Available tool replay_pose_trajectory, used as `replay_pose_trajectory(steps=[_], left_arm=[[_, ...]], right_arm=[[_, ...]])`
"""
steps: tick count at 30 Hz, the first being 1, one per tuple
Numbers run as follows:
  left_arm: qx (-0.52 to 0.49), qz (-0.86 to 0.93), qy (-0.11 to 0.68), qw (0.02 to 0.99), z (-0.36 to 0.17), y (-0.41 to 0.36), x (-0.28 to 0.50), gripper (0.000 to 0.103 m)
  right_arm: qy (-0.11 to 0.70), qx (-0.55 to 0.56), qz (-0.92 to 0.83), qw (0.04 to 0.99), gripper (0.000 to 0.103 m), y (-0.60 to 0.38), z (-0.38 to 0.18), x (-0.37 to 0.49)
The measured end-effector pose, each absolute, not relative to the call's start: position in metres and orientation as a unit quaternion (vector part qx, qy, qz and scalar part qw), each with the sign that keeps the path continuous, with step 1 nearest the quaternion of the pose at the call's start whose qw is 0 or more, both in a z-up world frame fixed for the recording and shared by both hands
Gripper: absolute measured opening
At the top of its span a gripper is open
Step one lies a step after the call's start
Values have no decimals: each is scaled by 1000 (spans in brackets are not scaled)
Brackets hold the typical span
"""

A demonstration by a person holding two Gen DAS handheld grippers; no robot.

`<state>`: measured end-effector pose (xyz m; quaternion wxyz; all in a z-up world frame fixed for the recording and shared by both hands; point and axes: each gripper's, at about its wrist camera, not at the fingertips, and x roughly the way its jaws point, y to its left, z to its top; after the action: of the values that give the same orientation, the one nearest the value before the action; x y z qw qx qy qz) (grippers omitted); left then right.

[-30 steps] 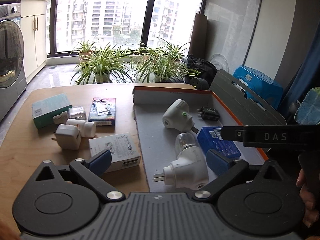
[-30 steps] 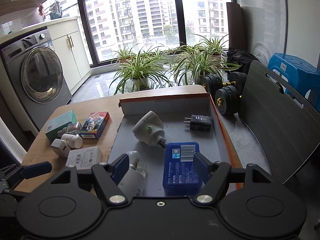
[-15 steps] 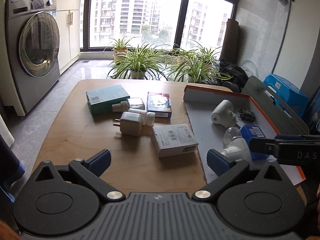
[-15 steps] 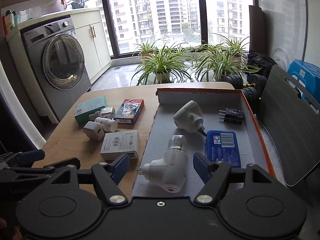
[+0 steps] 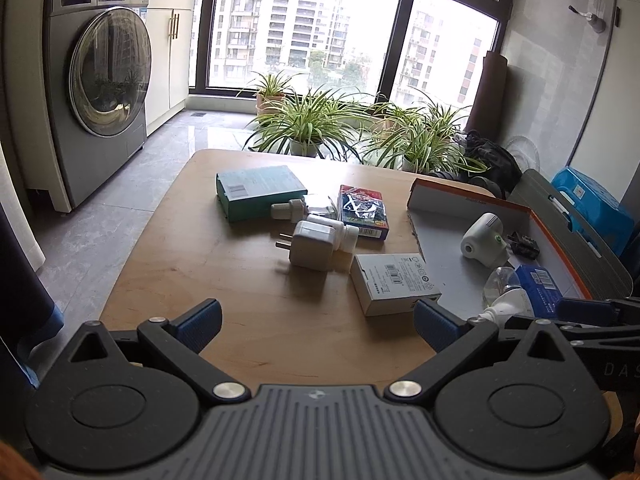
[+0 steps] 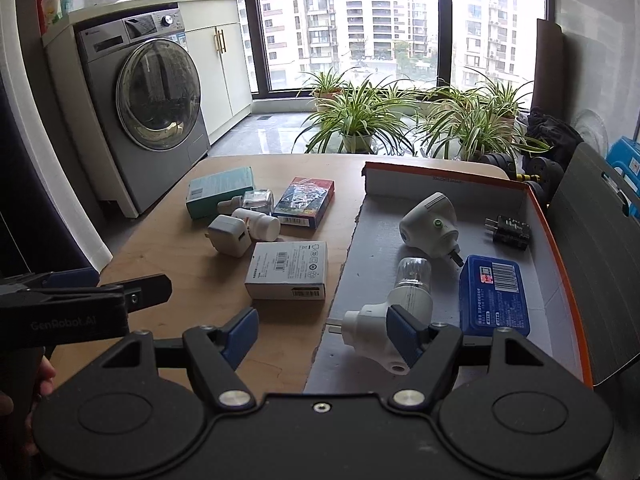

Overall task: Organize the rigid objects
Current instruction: 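Grasp white cube charger with left tool while right tool grasps white printed box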

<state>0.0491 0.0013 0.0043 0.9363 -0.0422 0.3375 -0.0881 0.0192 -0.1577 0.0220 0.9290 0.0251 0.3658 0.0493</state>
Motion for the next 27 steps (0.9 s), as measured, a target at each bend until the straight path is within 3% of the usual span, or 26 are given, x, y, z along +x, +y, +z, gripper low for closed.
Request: replay_pose_trajectory(steps=[27], left_arm=[[-3,-83,350,933,-36,-2,144,103]], right_arm=[[394,41,48,917,84,-163,-5,49]])
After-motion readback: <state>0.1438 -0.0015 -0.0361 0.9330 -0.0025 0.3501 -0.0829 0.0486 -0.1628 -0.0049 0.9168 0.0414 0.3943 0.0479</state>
